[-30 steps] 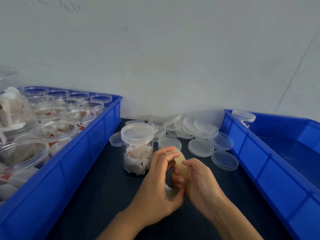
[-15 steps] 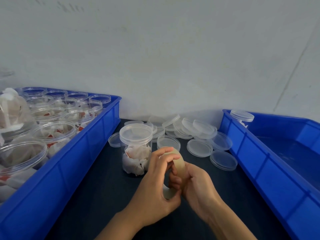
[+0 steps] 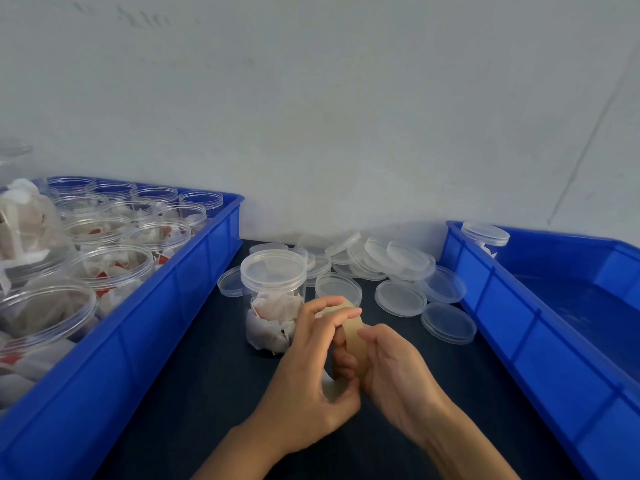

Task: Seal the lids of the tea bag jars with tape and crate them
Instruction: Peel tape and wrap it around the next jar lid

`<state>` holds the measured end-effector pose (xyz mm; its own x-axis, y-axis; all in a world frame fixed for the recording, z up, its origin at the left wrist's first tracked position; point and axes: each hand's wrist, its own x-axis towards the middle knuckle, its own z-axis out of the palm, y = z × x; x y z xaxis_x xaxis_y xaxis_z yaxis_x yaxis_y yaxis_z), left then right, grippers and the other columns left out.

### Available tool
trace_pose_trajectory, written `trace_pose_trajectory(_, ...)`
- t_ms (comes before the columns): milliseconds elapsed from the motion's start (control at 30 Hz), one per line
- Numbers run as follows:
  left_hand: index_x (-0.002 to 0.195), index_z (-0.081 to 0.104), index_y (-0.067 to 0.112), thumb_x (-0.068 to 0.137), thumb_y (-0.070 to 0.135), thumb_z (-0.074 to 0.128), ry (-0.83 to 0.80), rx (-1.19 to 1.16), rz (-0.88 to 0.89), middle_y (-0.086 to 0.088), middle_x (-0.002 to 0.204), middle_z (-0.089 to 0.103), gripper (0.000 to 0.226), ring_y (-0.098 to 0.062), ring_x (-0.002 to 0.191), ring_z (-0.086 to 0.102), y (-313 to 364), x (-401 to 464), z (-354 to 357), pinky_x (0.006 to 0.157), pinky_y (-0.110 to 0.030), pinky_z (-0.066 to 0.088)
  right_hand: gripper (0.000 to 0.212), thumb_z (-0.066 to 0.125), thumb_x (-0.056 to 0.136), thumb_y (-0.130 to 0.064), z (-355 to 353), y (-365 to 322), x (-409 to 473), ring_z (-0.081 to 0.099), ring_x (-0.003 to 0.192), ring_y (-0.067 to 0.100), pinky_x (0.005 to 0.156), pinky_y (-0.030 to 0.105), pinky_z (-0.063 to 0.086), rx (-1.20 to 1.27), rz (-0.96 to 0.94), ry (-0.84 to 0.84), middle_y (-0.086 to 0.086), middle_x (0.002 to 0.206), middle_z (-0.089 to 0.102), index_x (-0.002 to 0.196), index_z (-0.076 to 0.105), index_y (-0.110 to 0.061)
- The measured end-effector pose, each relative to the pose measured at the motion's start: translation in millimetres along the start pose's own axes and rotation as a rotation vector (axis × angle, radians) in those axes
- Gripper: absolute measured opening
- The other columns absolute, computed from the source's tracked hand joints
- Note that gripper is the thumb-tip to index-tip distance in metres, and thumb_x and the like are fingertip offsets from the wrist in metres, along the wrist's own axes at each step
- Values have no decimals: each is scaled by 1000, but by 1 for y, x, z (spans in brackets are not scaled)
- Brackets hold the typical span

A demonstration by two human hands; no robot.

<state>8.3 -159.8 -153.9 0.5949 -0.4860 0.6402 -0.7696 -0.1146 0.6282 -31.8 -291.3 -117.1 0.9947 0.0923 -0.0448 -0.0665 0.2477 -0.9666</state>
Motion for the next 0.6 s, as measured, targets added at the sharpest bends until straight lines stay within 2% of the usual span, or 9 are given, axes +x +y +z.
trace_pose_trajectory(67, 134, 48, 25, 74, 13, 71, 49, 11, 9, 7, 142, 33, 66, -5, 127, 43, -1, 0, -2, 98, -16, 42, 36, 26, 95, -16, 1, 1, -1, 39, 67, 15, 67, 29, 37, -42, -36, -28, 5, 69, 41, 97, 59, -3)
trace_pose_trajectory(167, 131, 51, 25, 79, 23, 67, 97, 9, 14, 7, 138, 38, 55, -5, 119, 51, 0, 2, -5, 96, -13, 43, 38, 34, 90, -22, 3, 0, -1, 39, 69, 16, 67, 33, 34, -73, -85, -64, 5, 72, 41, 94, 71, -15)
trace_pose_trajectory(300, 131, 53, 25, 78, 27, 66, 93, 55, 29, 7, 138, 40, 54, -10, 130, 44, 0, 3, -5, 98, -14, 42, 37, 39, 74, -21, 5, -1, -1, 37, 68, 16, 69, 33, 32, -20, -86, -62, 6, 71, 37, 84, 74, -19)
trace_pose_trajectory(400, 129, 55, 25, 78, 29, 65, 105, 73, 30, 7, 137, 42, 52, -11, 130, 45, 1, 4, -4, 99, -17, 43, 36, 37, 74, -14, 6, -1, -2, 36, 65, 15, 66, 32, 31, -17, -80, -33, 7, 69, 34, 83, 72, -12)
trace_pose_trajectory(467, 124, 58, 27, 78, 29, 65, 117, 82, 48, 7, 135, 44, 47, -8, 129, 45, 2, 4, -4, 97, -14, 43, 28, 36, 74, -10, 4, -2, -2, 34, 65, 17, 64, 33, 30, -59, -70, -26, 8, 70, 32, 85, 61, -4)
trace_pose_trajectory(500, 120, 59, 27, 79, 28, 65, 126, 80, 61, 7, 134, 46, 42, -7, 129, 46, 3, 4, -4, 98, -12, 40, 26, 37, 70, -11, 4, -3, -3, 33, 65, 17, 64, 34, 30, -69, -67, -33, 8, 71, 32, 88, 55, -5)
trace_pose_trajectory(600, 108, 62, 22, 83, 27, 64, 163, 27, 45, 12, 131, 53, 25, -7, 130, 47, 3, 5, -5, 103, -16, 38, 38, 37, 66, -6, 3, -3, -4, 39, 68, 14, 66, 31, 36, -98, -81, -35, 4, 72, 40, 100, 53, -3)
